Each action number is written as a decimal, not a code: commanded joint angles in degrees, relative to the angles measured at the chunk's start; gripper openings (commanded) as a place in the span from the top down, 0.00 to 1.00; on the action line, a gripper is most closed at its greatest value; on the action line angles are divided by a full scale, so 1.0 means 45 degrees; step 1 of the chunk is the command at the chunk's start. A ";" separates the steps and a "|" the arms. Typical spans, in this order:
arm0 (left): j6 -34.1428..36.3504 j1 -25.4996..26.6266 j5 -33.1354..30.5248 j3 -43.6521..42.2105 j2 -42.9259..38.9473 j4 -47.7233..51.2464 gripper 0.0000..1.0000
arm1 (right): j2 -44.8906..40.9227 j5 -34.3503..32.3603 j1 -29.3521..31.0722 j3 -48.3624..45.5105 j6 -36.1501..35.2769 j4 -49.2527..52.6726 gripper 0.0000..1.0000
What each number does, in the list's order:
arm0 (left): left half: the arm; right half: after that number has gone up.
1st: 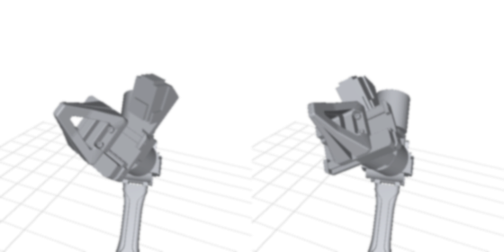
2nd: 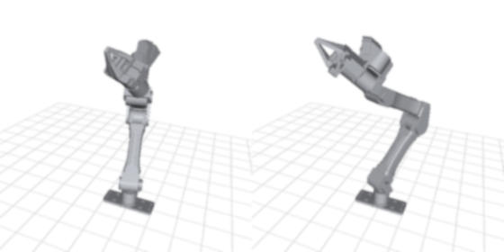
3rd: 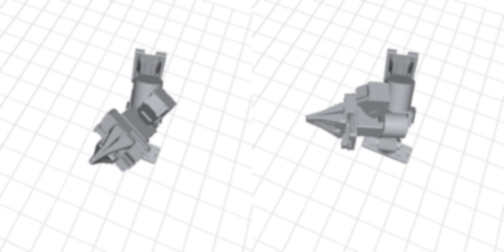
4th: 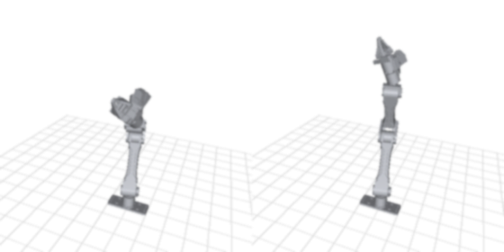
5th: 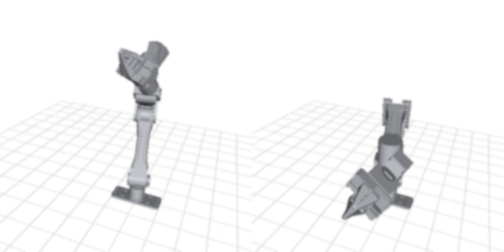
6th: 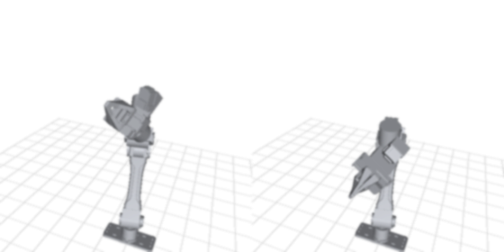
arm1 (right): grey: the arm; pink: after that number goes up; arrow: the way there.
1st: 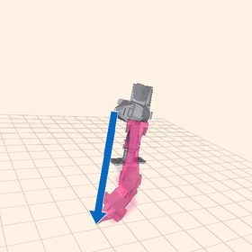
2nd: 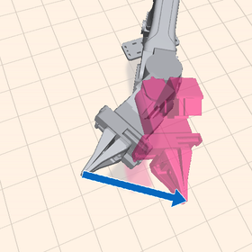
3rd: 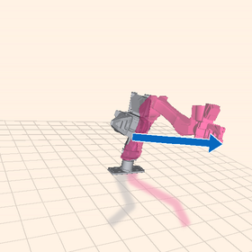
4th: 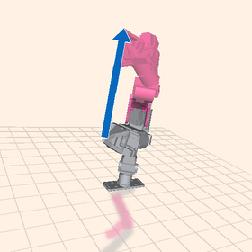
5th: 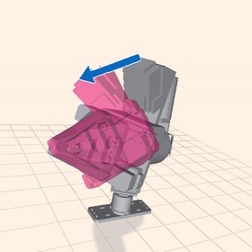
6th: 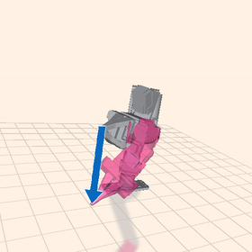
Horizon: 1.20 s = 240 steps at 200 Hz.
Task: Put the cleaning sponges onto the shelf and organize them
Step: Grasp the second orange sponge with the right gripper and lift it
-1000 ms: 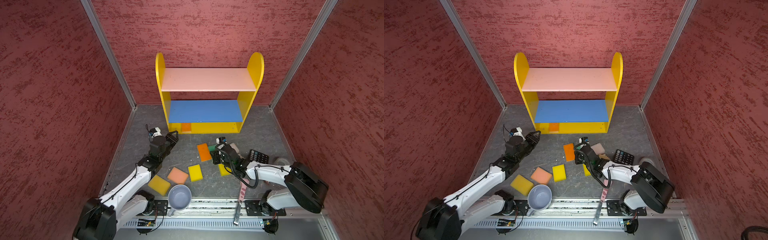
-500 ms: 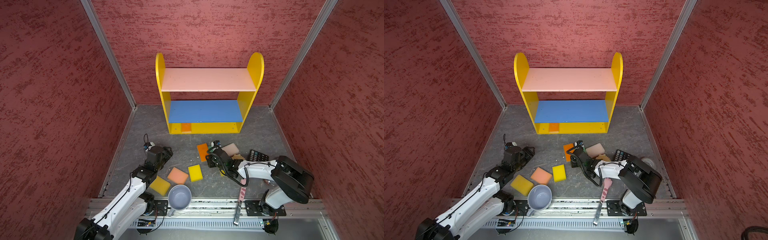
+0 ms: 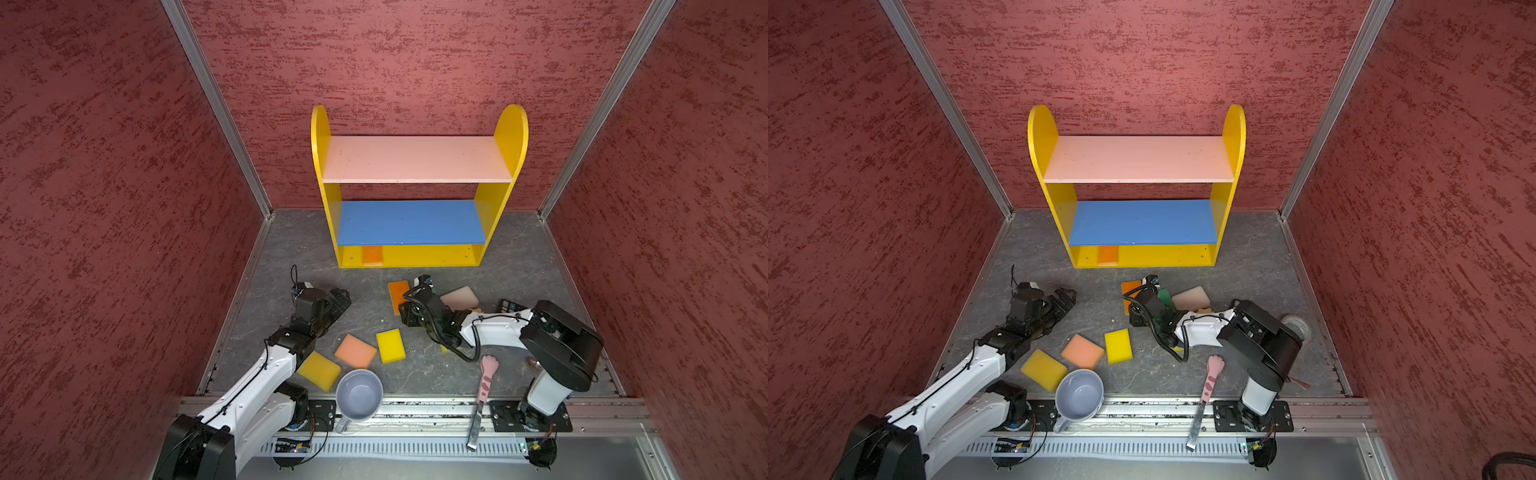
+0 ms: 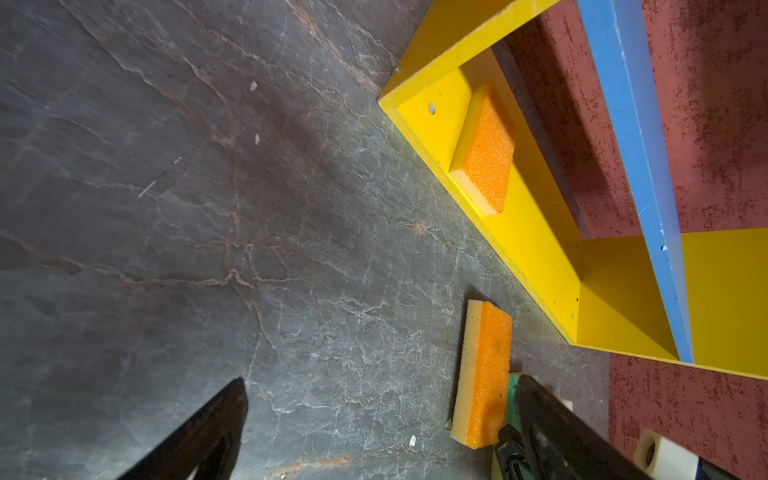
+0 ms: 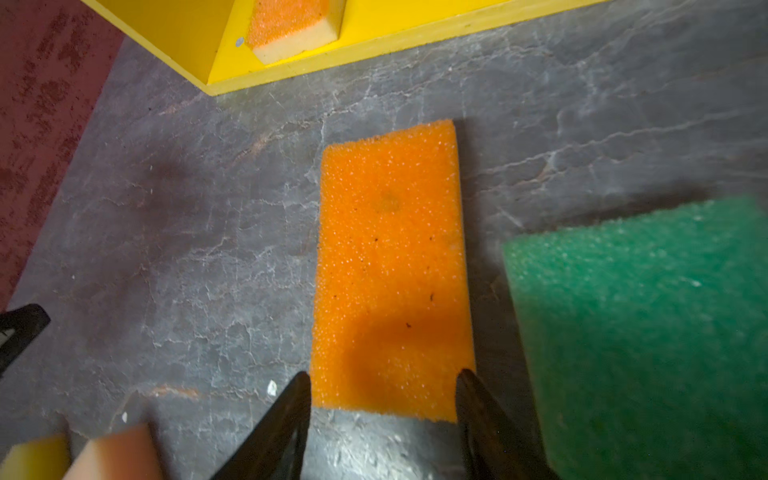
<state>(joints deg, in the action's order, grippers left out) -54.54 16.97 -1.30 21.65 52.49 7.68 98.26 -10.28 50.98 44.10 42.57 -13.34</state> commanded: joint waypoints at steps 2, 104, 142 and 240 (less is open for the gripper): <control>0.0457 -0.0091 0.0176 0.0384 0.0072 -0.0484 0.01 | 0.0037 -0.0165 0.0067 0.0452 0.0209 0.0270 0.39; 0.0457 -0.0335 0.0357 0.0306 0.0507 -0.0499 0.00 | 0.0062 0.0124 -0.0607 -0.0026 0.0739 0.0370 0.45; 0.0501 -0.0404 0.0446 0.0387 0.0464 -0.0423 0.01 | 0.0993 0.0900 -0.0607 0.0242 0.0956 -0.0265 0.52; 0.0607 -0.0763 0.0755 0.0540 0.0489 0.0145 0.01 | 0.1725 -0.0061 -0.1714 0.1970 -0.0860 -0.0661 0.85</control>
<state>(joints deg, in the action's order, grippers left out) -53.04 14.13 1.52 22.52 54.78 6.94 105.58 -7.42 45.34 50.92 42.17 -15.22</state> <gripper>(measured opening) 0.995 0.154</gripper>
